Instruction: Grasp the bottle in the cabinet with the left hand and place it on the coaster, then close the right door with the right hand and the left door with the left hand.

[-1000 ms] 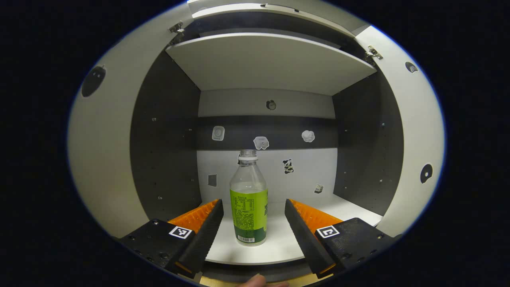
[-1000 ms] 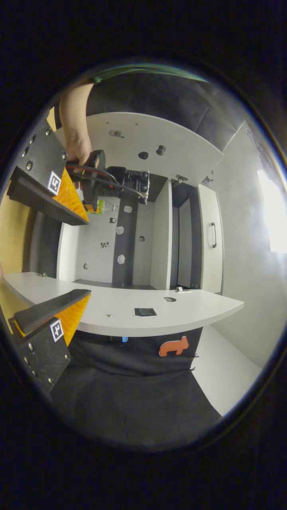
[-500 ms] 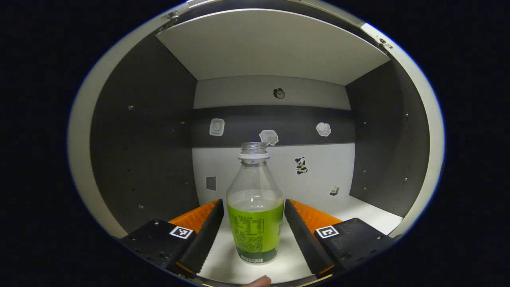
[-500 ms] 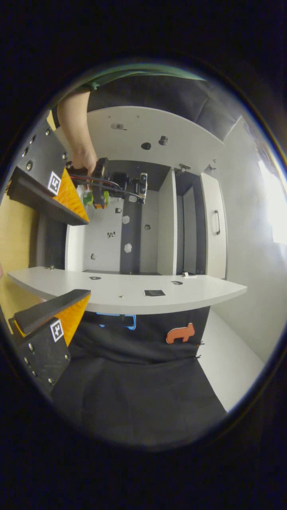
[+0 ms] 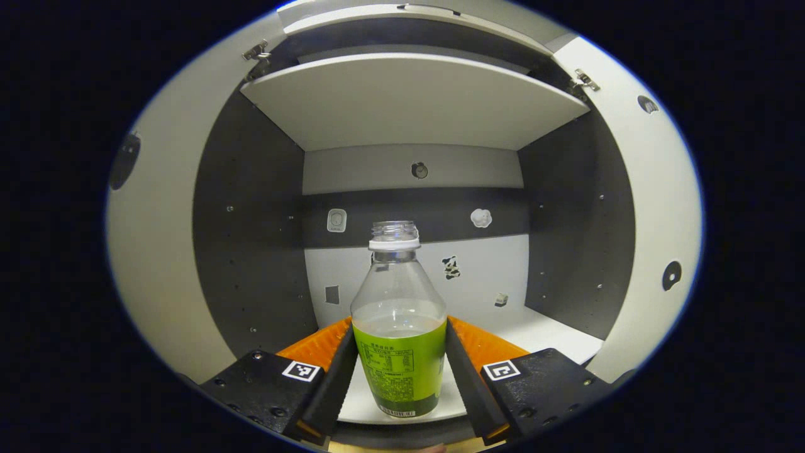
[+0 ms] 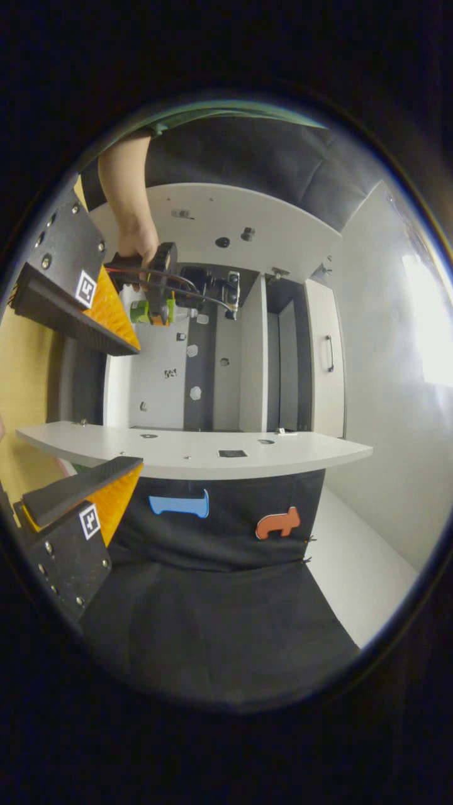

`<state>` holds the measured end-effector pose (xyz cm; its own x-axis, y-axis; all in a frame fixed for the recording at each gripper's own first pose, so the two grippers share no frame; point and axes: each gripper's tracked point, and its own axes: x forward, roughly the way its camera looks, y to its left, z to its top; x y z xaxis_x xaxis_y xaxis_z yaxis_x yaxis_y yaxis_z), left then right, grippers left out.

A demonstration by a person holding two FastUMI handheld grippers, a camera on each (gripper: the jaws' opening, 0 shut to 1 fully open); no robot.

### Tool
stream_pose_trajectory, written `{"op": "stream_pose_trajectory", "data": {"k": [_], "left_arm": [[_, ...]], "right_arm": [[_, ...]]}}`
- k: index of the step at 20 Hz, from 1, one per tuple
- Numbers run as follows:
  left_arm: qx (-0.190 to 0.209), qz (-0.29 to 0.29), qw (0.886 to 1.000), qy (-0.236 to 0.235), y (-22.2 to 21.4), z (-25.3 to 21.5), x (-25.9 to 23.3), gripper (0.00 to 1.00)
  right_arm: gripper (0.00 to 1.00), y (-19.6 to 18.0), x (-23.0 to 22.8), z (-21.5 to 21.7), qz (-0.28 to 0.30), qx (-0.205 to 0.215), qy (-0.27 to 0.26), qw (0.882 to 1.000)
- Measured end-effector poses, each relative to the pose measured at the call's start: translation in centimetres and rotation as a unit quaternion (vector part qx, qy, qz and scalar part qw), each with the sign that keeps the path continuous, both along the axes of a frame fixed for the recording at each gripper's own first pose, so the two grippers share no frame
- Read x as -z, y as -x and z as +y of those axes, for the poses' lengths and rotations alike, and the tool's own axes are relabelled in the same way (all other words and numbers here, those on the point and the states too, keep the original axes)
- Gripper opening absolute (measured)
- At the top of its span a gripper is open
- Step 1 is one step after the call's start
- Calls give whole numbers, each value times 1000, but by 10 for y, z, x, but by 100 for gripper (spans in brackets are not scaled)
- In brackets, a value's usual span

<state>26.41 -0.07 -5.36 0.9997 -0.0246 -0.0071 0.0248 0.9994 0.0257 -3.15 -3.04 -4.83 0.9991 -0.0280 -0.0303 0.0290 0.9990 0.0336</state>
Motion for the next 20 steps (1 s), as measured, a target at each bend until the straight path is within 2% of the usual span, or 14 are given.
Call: {"op": "stream_pose_trajectory", "data": {"k": [2,3,8,14,16,17,18,20], "left_arm": [[5,1,1000,8,26,-5,-1,80],[5,-1,1000,5,38,-6,-1,79],[10,5,1000,-9,109,-13,12,80],[12,33,999,-26,180,-10,48,79],[7,49,999,-20,203,-7,65,79],[9,55,998,-14,214,-7,73,80],[12,60,998,-10,225,-7,81,80],[28,63,998,-3,248,-13,94,78]], "right_arm": [[94,11,-2,-1,-1,1,-12,1000],[97,17,-3,0,0,-4,-21,1000],[94,58,-2,5,9,-23,-31,999],[97,108,5,13,24,-44,-44,998],[94,120,7,17,25,-53,-47,997],[97,126,8,20,25,-58,-47,997],[94,131,9,22,25,-63,-47,997],[97,137,13,28,28,-72,-48,996]]}}
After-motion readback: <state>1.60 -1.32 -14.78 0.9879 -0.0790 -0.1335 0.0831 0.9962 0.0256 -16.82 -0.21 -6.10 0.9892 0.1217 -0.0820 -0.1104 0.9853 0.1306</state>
